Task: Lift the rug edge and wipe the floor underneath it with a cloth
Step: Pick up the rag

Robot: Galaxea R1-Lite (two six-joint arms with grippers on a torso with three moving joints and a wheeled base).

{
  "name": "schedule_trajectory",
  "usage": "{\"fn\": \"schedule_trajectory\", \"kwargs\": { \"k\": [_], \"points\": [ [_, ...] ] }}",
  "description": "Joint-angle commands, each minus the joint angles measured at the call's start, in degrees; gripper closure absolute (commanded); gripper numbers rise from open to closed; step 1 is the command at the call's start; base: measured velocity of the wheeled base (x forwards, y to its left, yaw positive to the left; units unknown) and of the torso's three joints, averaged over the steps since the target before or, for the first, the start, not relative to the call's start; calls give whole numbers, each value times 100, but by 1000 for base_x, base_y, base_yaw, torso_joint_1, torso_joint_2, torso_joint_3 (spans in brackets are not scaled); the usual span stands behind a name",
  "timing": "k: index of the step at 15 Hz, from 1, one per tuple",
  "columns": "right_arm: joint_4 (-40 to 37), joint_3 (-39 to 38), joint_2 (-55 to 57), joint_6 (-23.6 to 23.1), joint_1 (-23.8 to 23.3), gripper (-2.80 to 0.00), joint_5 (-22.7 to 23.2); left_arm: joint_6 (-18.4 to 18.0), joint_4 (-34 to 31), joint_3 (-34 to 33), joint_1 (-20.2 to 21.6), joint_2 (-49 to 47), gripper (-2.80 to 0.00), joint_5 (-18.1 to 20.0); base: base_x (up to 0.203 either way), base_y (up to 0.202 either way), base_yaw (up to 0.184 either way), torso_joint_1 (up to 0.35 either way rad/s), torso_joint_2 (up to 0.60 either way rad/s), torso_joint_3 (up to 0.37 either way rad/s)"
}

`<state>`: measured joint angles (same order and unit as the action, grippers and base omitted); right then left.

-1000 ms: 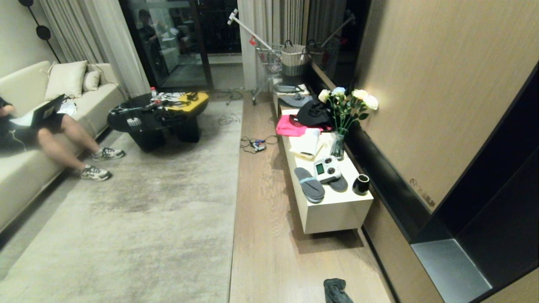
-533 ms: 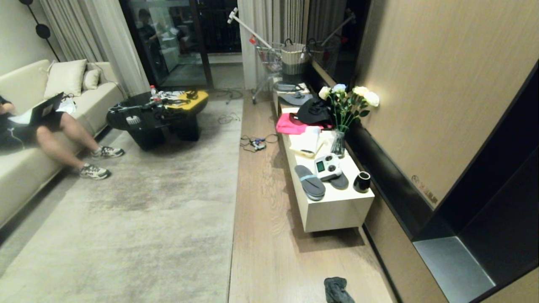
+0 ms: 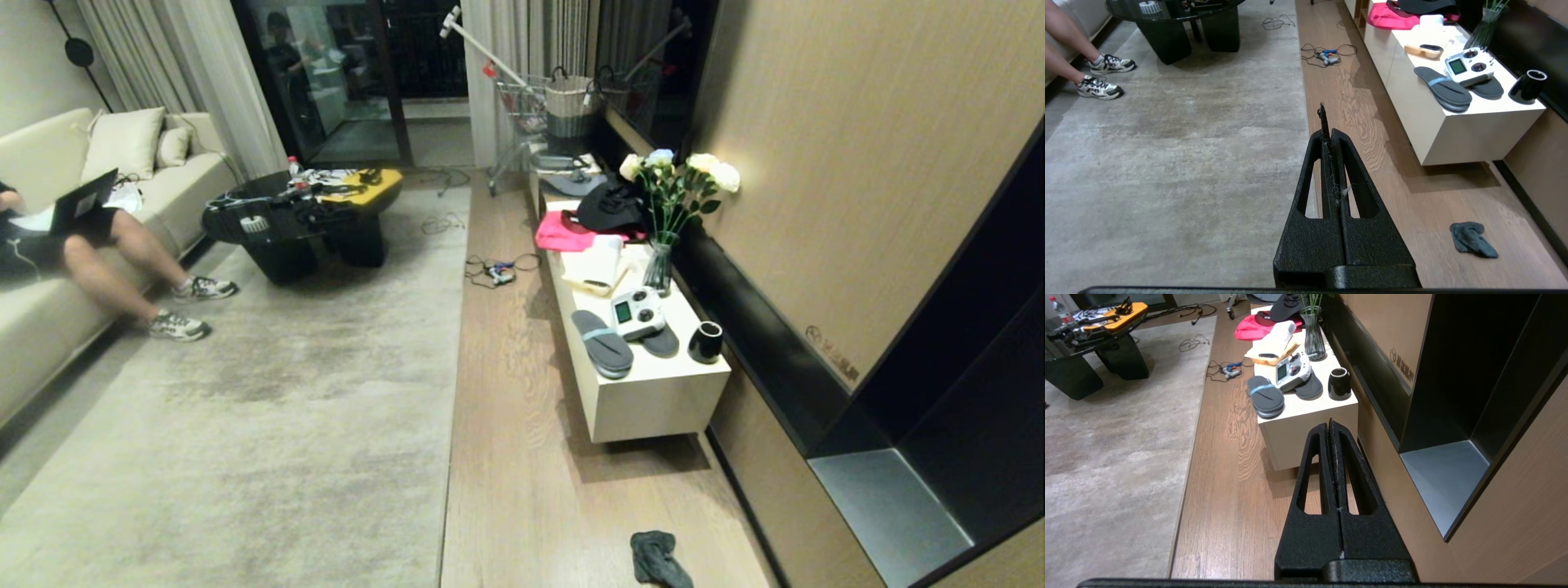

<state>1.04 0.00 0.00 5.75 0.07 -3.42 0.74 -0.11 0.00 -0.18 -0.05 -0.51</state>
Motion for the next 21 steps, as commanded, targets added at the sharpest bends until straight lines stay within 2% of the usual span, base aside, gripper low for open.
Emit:
{"fn": "schedule_trajectory", "kwargs": {
  "k": [1, 11, 21],
  "points": [
    [2, 0, 0, 5, 1, 0, -1, 5, 2, 0, 1, -4, 0, -2, 0, 0, 0, -139, 378, 236],
    [2, 0, 0, 5, 1, 0, -1, 5, -7, 0, 1, -4, 0, -2, 0, 0, 0, -177, 526, 343],
    [2, 0, 0, 5, 1, 0, -1, 5, -5, 0, 1, -4, 0, -2, 0, 0, 0, -96, 483, 378]
  ]
}}
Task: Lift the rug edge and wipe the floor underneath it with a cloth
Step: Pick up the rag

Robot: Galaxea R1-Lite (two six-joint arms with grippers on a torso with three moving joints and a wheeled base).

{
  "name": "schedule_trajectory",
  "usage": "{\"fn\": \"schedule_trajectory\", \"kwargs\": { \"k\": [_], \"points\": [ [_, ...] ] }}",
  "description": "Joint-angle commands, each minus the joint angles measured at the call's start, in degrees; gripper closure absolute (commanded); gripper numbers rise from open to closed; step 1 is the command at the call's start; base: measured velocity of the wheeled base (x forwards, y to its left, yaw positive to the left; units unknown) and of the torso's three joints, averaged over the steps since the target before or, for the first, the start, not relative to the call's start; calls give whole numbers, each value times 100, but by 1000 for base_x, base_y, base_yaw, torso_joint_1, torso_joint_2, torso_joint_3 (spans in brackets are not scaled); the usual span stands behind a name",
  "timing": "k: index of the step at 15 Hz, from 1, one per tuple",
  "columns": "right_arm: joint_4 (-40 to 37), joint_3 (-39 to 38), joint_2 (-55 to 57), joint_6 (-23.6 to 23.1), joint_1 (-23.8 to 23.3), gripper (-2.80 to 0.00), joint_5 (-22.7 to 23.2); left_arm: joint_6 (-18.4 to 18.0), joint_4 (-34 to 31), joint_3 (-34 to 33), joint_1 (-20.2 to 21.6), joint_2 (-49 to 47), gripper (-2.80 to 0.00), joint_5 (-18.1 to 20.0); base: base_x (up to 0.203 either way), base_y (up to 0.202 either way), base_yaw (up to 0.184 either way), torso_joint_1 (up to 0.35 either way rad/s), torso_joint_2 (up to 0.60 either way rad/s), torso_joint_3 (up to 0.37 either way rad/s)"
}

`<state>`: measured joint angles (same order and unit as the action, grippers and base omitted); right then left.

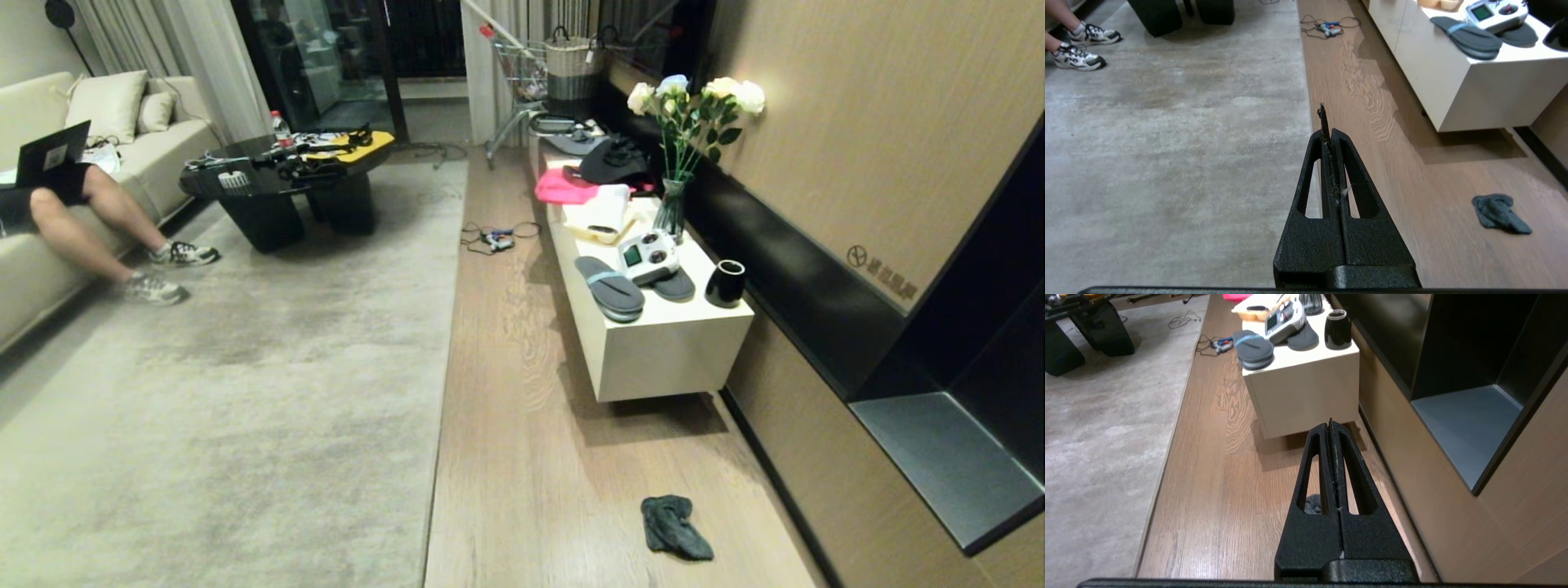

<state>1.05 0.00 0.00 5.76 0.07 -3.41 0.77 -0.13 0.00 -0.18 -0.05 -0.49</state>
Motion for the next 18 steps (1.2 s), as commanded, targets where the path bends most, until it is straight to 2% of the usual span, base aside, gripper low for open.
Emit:
{"fn": "schedule_trajectory", "kwargs": {
  "k": [1, 6, 18],
  "points": [
    [1, 0, 0, 4, 1, 0, -2, 2, -5, 0, 1, -4, 0, -4, 0, 0, 0, -41, 443, 404],
    [1, 0, 0, 4, 1, 0, -2, 2, -5, 0, 1, -4, 0, -4, 0, 0, 0, -7, 397, 399],
    [-8, 0, 0, 4, 1, 0, -2, 2, 4, 0, 1, -4, 0, -4, 0, 0, 0, 4, 23, 24]
  ]
}}
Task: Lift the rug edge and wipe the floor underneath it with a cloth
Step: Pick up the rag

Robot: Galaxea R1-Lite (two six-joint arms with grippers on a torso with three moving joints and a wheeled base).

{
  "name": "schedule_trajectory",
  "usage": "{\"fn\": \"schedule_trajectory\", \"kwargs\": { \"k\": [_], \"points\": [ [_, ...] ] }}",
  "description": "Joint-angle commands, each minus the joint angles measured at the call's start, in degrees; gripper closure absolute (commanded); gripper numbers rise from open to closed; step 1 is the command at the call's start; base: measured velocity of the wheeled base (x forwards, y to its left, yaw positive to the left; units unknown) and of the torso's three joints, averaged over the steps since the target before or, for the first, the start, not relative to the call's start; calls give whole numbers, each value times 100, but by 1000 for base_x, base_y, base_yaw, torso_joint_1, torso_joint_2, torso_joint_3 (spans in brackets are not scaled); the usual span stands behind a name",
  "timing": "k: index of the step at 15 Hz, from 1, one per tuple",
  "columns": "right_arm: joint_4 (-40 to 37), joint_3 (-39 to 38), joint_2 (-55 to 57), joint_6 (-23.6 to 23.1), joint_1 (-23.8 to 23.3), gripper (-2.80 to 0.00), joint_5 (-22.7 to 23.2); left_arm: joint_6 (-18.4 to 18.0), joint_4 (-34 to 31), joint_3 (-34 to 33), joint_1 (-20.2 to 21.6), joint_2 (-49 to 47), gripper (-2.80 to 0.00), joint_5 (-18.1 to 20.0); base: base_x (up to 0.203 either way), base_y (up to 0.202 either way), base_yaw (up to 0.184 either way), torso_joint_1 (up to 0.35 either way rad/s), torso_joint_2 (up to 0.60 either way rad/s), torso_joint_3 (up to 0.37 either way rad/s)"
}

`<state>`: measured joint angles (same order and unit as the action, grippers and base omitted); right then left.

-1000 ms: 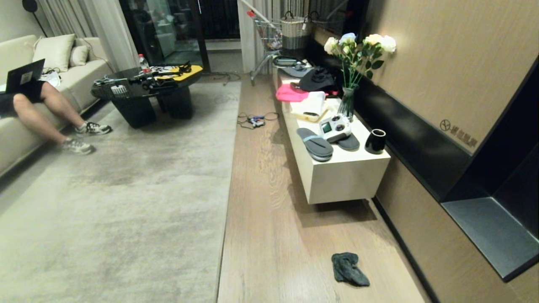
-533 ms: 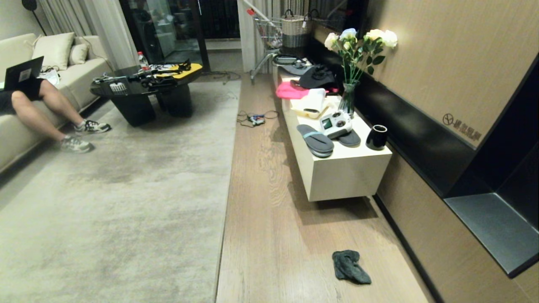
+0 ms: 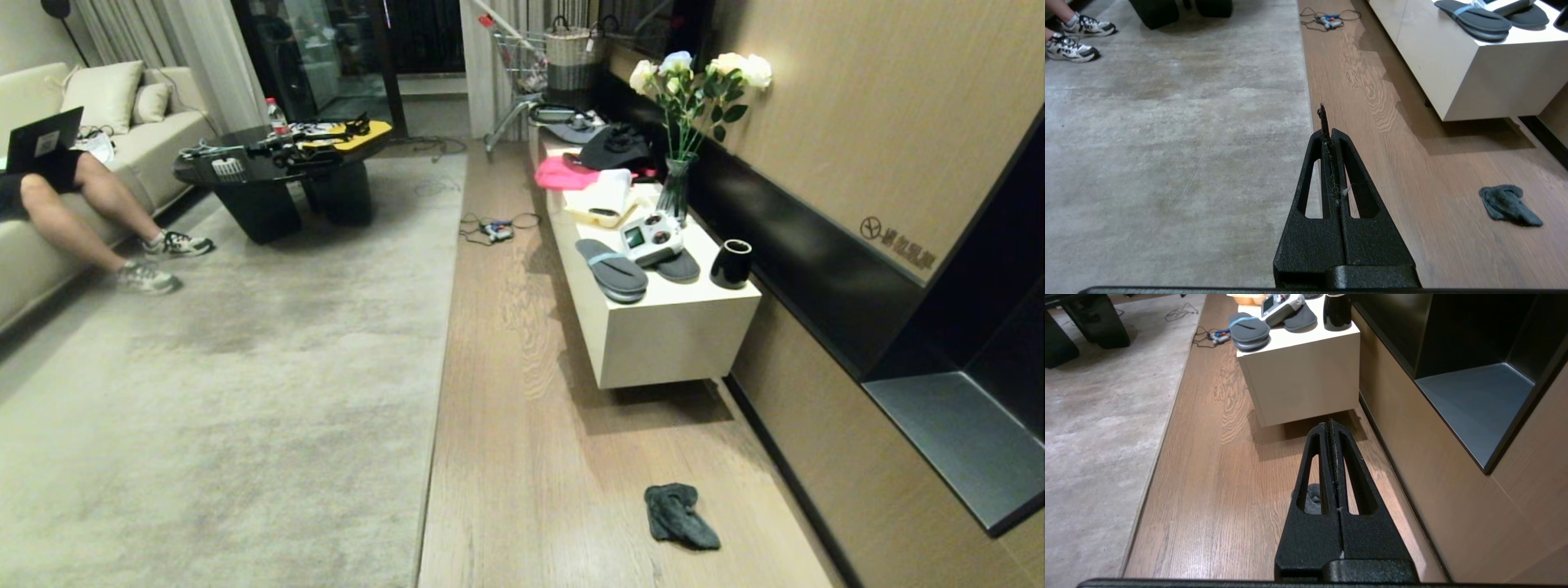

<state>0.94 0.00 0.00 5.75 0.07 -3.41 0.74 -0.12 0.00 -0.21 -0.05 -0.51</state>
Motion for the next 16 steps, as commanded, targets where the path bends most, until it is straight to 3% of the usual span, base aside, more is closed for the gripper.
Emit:
{"fn": "schedule_trajectory", "kwargs": {
  "k": [1, 16],
  "points": [
    [3, 0, 0, -1, 1, 0, -1, 5, 0, 0, 3, -4, 0, -2, 0, 0, 0, 7, 65, 70],
    [12, 0, 9, 5, 1, 0, -1, 13, 3, 0, 3, -4, 0, -2, 0, 0, 0, 0, 2, 3]
  ]
}}
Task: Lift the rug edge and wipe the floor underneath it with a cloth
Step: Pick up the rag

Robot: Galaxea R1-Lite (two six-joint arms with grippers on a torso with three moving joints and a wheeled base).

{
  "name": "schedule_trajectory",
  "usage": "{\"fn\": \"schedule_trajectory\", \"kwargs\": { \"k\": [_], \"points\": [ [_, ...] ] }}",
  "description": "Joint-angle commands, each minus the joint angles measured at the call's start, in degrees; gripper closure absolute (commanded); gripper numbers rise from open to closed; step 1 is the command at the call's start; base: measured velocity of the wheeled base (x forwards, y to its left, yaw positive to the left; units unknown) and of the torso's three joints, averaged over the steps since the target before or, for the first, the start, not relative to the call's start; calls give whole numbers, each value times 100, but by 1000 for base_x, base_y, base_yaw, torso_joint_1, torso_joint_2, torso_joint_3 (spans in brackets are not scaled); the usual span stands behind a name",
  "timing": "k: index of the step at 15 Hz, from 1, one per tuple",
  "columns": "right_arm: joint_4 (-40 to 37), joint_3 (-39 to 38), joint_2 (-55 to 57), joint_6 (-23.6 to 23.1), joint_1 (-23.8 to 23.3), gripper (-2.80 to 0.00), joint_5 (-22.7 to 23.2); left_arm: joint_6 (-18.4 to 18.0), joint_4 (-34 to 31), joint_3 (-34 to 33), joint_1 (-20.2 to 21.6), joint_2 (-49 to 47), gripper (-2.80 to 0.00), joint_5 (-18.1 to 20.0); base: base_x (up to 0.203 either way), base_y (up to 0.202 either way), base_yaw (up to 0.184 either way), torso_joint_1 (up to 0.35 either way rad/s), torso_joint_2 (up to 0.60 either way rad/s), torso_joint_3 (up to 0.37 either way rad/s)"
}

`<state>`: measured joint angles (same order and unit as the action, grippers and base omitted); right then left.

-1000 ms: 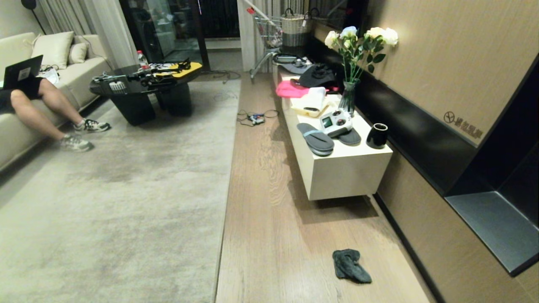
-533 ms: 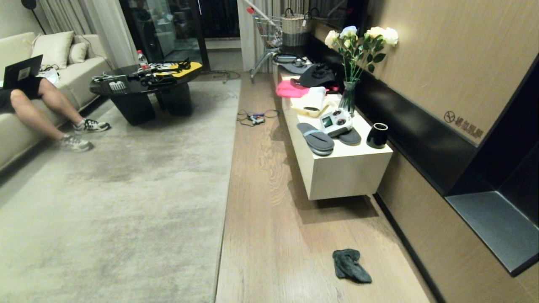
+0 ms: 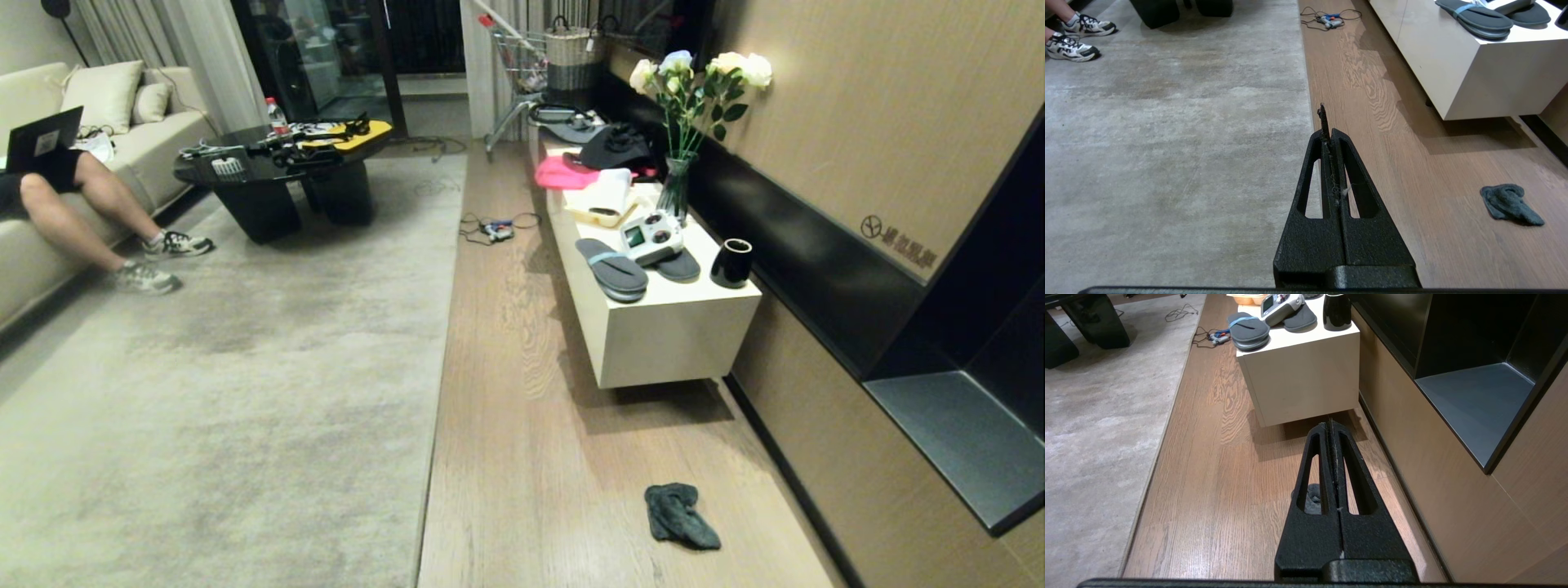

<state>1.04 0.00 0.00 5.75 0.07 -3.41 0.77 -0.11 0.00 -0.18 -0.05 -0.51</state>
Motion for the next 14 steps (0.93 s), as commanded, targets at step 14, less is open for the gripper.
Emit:
{"fn": "schedule_trajectory", "kwargs": {
  "k": [14],
  "points": [
    [2, 0, 9, 5, 1, 0, -1, 134, 2, 0, 1, -4, 0, -23, 0, 0, 0, 1, 2, -105]
  ]
}}
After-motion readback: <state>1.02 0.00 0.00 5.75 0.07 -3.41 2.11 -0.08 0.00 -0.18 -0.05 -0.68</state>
